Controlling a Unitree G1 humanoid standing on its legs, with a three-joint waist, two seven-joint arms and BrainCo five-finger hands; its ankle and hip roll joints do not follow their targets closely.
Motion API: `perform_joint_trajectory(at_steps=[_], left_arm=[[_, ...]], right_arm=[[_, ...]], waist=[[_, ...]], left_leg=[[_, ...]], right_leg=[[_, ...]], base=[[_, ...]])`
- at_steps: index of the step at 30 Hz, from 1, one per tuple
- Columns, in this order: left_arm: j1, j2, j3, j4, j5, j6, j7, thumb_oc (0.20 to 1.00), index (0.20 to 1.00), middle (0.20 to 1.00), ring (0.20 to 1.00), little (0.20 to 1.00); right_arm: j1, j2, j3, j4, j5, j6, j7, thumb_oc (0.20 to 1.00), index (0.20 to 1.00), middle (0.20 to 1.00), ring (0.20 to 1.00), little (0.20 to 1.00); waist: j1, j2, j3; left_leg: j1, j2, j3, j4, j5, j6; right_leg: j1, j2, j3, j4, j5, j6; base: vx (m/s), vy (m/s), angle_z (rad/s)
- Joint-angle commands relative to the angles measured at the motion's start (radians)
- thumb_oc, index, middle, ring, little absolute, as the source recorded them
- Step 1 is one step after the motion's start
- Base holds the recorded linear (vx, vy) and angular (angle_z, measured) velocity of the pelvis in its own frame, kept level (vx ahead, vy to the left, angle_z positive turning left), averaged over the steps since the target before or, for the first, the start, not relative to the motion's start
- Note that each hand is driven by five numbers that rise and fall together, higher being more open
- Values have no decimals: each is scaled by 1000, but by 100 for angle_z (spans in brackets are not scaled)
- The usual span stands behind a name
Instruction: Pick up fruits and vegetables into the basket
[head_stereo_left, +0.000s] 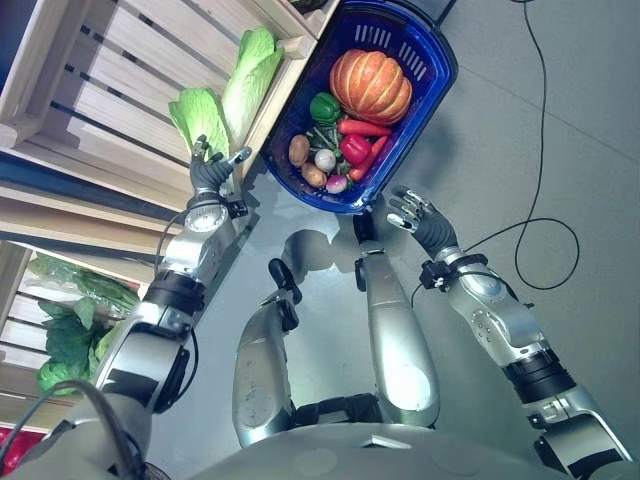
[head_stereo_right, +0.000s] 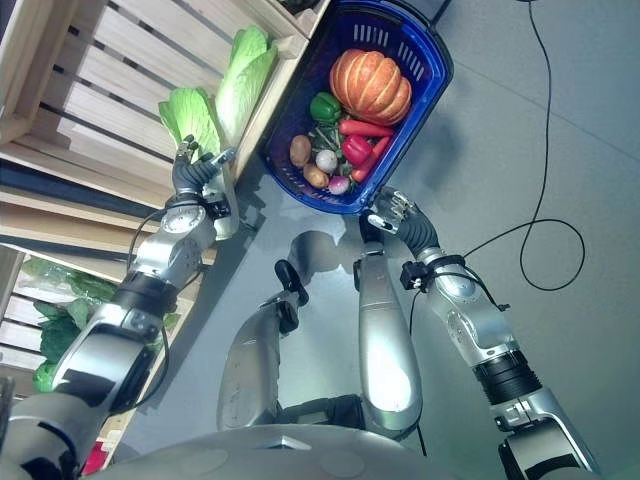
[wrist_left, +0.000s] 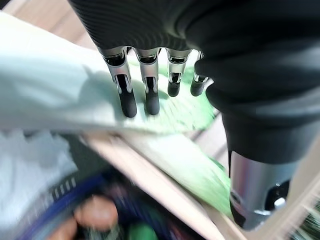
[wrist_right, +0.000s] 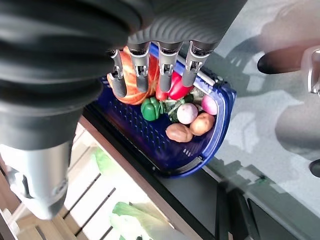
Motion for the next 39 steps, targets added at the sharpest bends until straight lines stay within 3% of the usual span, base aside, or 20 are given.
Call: perform_joint_trajectory(at_steps=[1,9,22,26,27,34,39], left_arm=[[-16,80,29,109,-45,64,104,1000,1000,1000,1000,1000],[-103,193,64,363,23,117,185,1000,1000,1000,1000,1000],[-106,229,51,402,166,159,259,1000,1000,1000,1000,1000],[-111,226,38,425,202,203,187,1000,1000,1000,1000,1000],[-114,230,16,452,207,240,105,1000,1000,1000,1000,1000],[-104,241,-12,486,180,222,-8,1000,1000,1000,1000,1000],[-99,233,-18,548,94,229,-194,1000,1000,1000,1000,1000]], right_arm=[[38,-29,-2,-47,44,-24,11,1000,1000,1000,1000,1000],[65,-60,10,-40,80,-60,11,1000,1000,1000,1000,1000],[87,-73,12,-91,64,-86,-18,1000,1000,1000,1000,1000],[80,-74,12,-104,53,-69,-28,1000,1000,1000,1000,1000],[73,-76,8,-100,53,-58,-24,1000,1000,1000,1000,1000],[69,-92,-1,-119,46,-23,-18,1000,1000,1000,1000,1000],[69,-107,-8,-123,44,-3,-7,1000,1000,1000,1000,1000]], waist=[[-60,7,-27],[-98,-8,-27],[-99,-7,-27],[-103,-1,-27],[-106,2,-27],[-116,13,-27],[-132,25,-27]], left_leg=[[-98,-14,-3,22,19,31],[-105,1,8,38,12,20],[-118,-6,0,26,6,23],[-108,-9,3,21,6,22],[-103,-8,6,22,5,20],[-87,-11,10,15,6,20],[-70,-13,20,10,7,19]], right_leg=[[18,13,-35,62,-159,29],[-2,22,-11,76,-168,18],[-27,26,-6,85,-176,13],[-25,22,-7,85,-176,14],[-24,18,-9,86,-177,16],[-15,18,0,85,-178,16],[-11,15,6,87,-182,14]], base=[[20,10,-8],[23,15,-7],[2,4,-2],[9,45,0],[11,53,-1],[16,49,-1],[19,66,-4]])
